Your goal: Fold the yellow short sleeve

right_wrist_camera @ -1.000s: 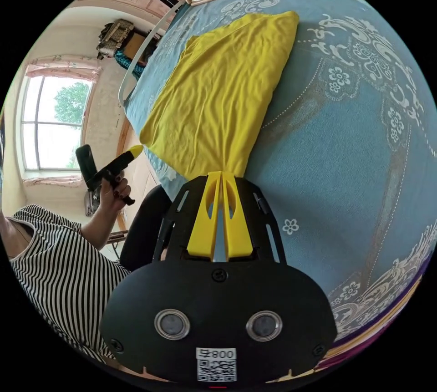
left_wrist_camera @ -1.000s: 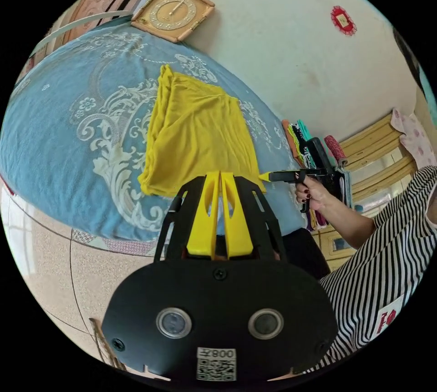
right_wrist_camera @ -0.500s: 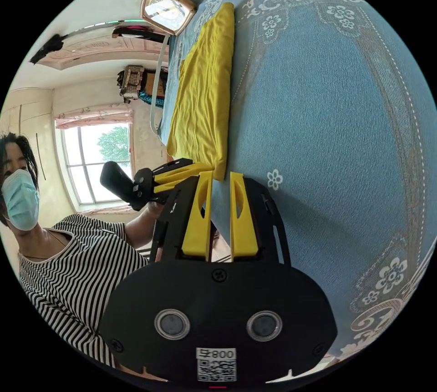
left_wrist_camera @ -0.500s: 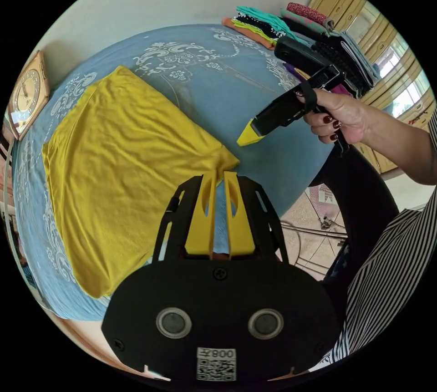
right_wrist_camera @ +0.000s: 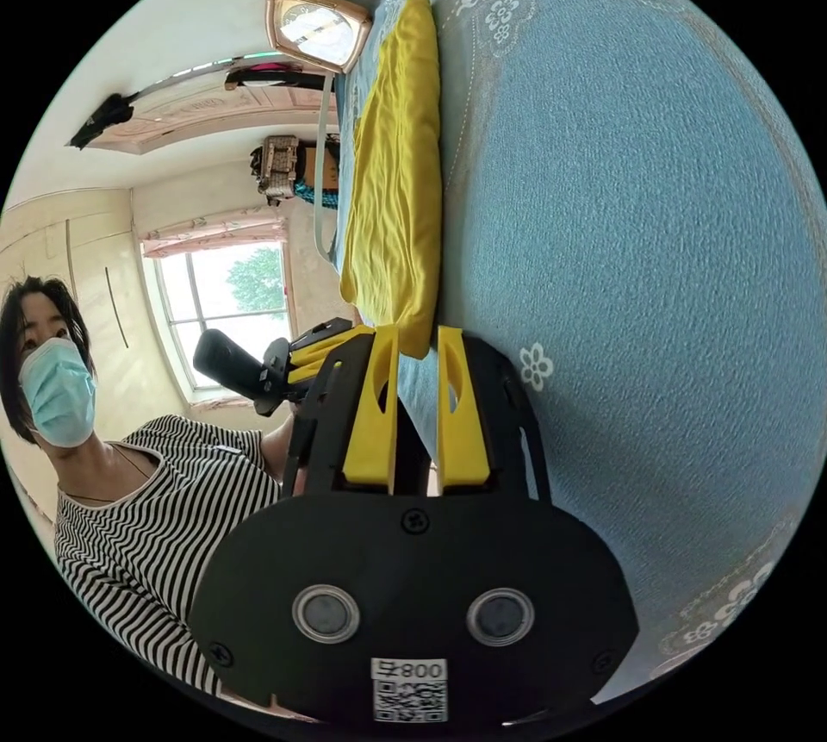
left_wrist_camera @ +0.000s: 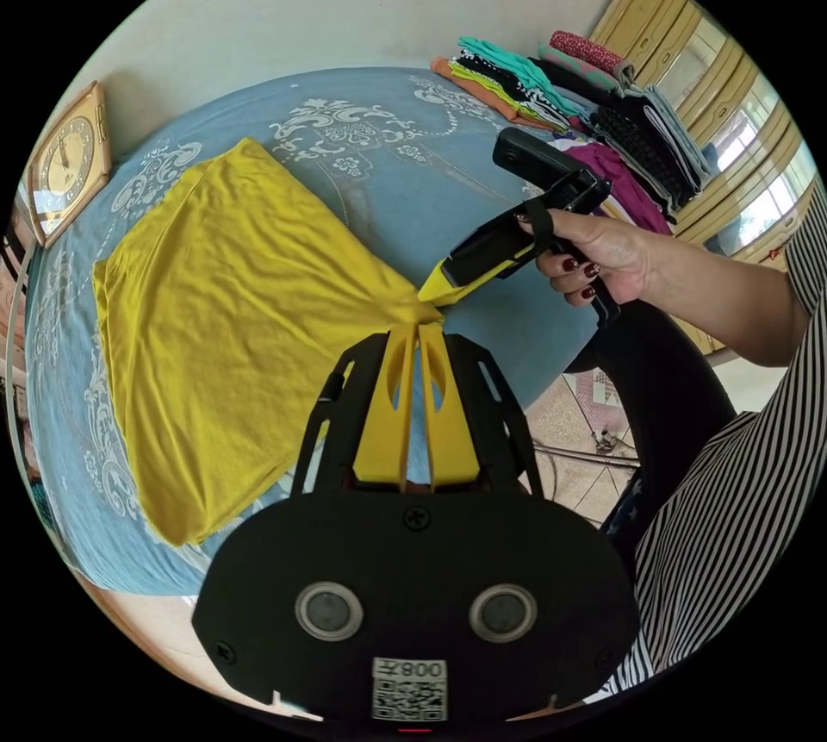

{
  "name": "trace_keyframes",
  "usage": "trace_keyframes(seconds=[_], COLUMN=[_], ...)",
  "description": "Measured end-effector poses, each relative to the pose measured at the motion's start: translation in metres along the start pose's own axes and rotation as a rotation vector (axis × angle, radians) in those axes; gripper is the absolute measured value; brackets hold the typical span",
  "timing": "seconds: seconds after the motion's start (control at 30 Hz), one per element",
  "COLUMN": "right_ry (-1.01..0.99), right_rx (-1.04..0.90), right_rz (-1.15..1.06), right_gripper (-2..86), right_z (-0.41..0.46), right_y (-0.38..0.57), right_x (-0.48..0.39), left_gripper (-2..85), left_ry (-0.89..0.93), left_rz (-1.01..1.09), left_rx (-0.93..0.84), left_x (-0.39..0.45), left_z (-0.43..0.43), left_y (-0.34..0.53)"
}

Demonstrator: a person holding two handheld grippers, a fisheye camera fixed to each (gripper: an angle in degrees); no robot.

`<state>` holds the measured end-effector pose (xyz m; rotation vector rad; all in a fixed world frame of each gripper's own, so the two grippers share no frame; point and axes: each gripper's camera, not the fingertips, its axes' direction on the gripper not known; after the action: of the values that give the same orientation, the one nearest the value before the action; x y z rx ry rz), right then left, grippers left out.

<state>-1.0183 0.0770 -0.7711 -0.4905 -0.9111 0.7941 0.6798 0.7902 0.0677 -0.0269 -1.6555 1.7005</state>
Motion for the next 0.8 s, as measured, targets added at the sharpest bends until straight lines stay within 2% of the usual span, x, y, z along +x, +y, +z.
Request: trace_keyframes(seconds=[0.27, 0.4, 0.47, 0.57, 0.63, 0.7, 0.8], right_ry=[-0.002, -0.072, -0.106, -0.136, -0.150, -0.159, -0.175], right_rx=[-0.021, -0.004, 0.011, 0.020, 0.023, 0.034, 0.040], right_rz=[-0.006, -0.033, -0.053, -0.092, -0.118, -0.147, -0.179], right_gripper=[2.2, 1.4, 1.2, 1.0, 0.9, 0.8, 0.7], right_z=[-0.010, -0.028, -0.039, -0.052, -0.059, -0.067, -0.076], right_y=[0.016, 0.028, 0.032, 0.037, 0.040, 0.043, 0.047], right_x=[0.011, 0.005, -0.001, -0.015, -0.025, -0.038, -0.052], left_gripper=[0.6, 0.8, 1.0, 2.2, 3.9, 5.8, 7.9], left_ry=[0.025, 0.105, 0.187, 0.435, 0.649, 0.781, 0.893], left_rz=[-0.046, -0.186, -0.298, -0.562, -0.779, -0.904, -1.058], left_rx=[0.007, 0.060, 0.095, 0.197, 0.332, 0.432, 0.588], left_x=[-0.038, -0.084, -0.112, -0.168, -0.205, -0.224, -0.244], left_z=[-0.006, -0.028, -0.036, -0.039, -0.030, -0.020, -0.009], left_y=[0.023, 0.059, 0.084, 0.140, 0.191, 0.223, 0.263])
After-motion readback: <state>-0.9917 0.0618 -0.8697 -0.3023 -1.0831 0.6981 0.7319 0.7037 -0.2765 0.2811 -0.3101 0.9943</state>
